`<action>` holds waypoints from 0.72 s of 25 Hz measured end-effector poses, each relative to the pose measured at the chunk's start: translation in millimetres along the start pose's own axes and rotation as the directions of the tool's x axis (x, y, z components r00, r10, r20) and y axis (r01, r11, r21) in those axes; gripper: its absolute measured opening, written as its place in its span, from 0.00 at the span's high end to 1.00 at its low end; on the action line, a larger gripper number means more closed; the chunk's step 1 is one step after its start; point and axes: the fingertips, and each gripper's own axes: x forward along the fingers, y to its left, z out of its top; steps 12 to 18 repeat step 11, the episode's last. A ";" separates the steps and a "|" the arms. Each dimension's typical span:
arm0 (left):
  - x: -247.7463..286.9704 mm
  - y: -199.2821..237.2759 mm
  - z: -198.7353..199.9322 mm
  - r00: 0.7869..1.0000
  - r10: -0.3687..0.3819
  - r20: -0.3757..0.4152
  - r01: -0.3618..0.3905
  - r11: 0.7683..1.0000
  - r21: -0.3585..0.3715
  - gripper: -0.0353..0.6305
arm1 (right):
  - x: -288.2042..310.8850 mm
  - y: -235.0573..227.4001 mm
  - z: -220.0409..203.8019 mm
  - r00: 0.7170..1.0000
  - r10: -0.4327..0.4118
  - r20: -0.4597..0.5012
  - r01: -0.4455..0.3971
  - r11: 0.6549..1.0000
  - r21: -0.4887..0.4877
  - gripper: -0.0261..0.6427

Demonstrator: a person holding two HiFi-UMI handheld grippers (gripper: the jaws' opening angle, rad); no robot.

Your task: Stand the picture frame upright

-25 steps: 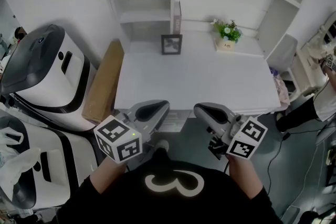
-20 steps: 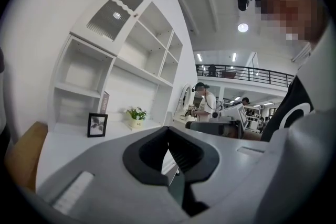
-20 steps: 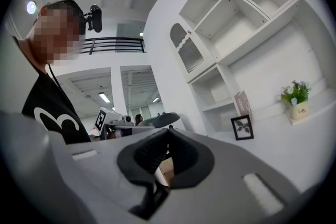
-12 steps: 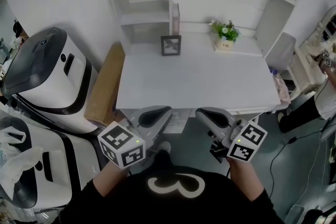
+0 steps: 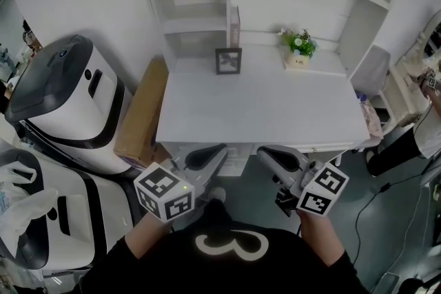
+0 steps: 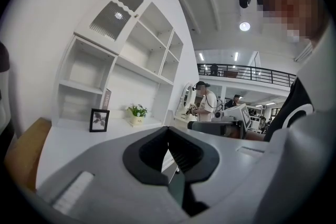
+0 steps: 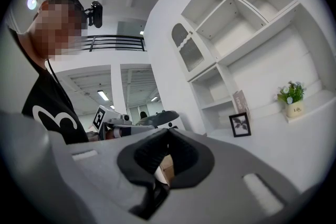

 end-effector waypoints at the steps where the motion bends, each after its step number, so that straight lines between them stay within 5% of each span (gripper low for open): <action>1: 0.3 0.2 -2.6 1.000 0.005 -0.007 -0.005 1.000 0.004 0.93 | -0.6 0.1 -1.1 1.000 -0.001 -0.001 0.001 1.000 0.001 0.96; 18: 5.7 -2.0 -13.4 0.999 0.002 -0.039 -0.002 1.000 -0.014 0.93 | -8.3 -3.7 -9.9 1.000 -0.018 -0.008 0.018 1.000 0.013 0.96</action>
